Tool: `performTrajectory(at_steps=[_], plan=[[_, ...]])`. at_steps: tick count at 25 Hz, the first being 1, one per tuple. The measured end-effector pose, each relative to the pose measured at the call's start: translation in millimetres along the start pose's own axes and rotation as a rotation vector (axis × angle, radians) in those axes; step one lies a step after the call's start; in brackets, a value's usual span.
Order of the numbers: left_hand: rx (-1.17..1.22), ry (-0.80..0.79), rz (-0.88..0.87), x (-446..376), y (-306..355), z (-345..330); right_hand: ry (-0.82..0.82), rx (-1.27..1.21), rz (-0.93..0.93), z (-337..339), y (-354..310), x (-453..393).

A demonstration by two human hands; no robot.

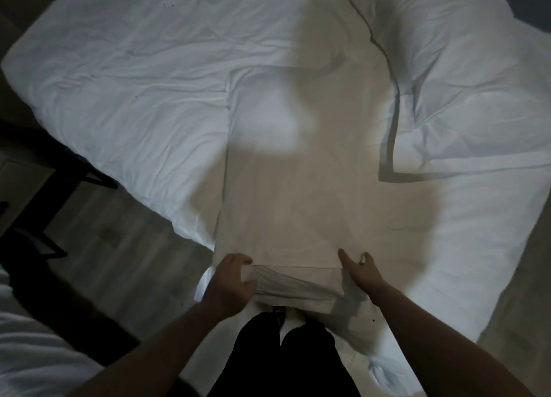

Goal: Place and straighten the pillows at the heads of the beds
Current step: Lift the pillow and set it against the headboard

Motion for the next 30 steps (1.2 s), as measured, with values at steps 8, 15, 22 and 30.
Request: performTrajectory(at_steps=[8, 15, 22, 30], plan=[[-0.038, -0.161, -0.116, 69, 88, -27, -0.041, -0.084, 0.371, -12, -73, 99], [0.115, 0.293, 0.101, 102, 77, 45, -0.305, -0.034, 0.604, -70, -158, 185], [0.237, 0.502, 0.265, 124, 20, 118, -0.272, 0.331, 1.028, -64, -217, 204], [0.48, 0.52, 0.374, 103, -66, 191, -0.166, 0.93, 1.389, -138, -318, 214]])
Point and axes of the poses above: each hand's wrist, its own x-axis away from the middle knuckle, its own z-axis out of the back of the hand, y = z × x, the point moved 5 cm from there along -x, towards the middle knuckle, and after that the axes turned 8 degrees about z, right-handed, at the moved point
